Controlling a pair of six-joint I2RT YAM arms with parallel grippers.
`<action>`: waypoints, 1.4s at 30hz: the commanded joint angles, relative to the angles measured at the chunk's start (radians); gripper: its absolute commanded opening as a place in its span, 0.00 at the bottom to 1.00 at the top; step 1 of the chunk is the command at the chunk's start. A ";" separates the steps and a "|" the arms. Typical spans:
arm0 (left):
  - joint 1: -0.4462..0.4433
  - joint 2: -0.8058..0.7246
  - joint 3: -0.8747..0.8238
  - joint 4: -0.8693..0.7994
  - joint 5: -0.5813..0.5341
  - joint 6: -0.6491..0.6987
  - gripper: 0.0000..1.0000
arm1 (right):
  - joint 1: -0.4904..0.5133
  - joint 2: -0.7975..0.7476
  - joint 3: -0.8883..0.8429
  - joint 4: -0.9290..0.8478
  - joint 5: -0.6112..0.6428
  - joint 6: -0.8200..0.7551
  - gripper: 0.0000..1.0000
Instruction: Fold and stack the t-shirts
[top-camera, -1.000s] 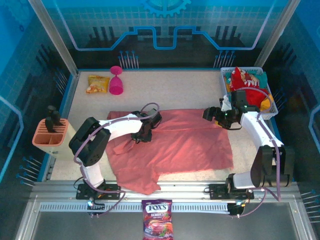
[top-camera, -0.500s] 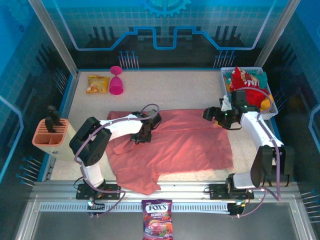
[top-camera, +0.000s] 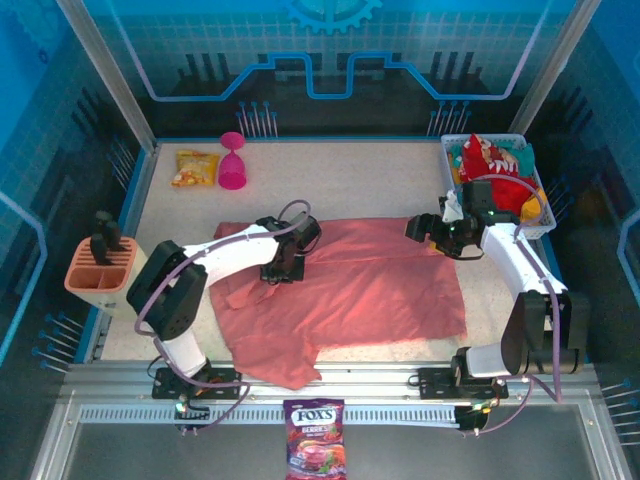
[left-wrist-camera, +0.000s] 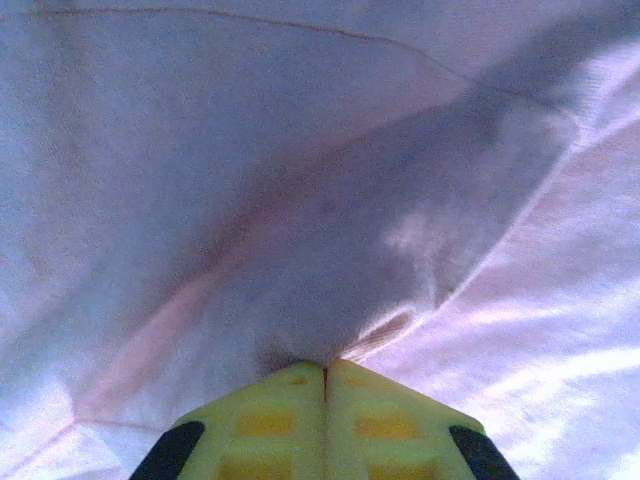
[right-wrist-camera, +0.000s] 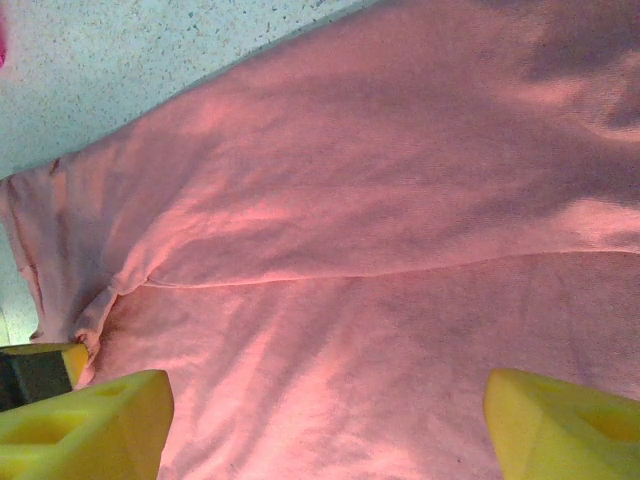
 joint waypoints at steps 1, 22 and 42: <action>0.003 -0.060 0.030 -0.053 0.108 -0.048 0.01 | -0.008 0.005 0.008 -0.005 -0.013 0.000 0.82; -0.016 0.015 0.070 -0.119 0.223 -0.083 0.26 | -0.003 0.024 0.015 0.001 -0.027 -0.001 0.81; 0.475 0.237 0.263 -0.022 0.095 0.123 0.41 | 0.133 0.334 0.236 0.007 0.116 0.044 0.82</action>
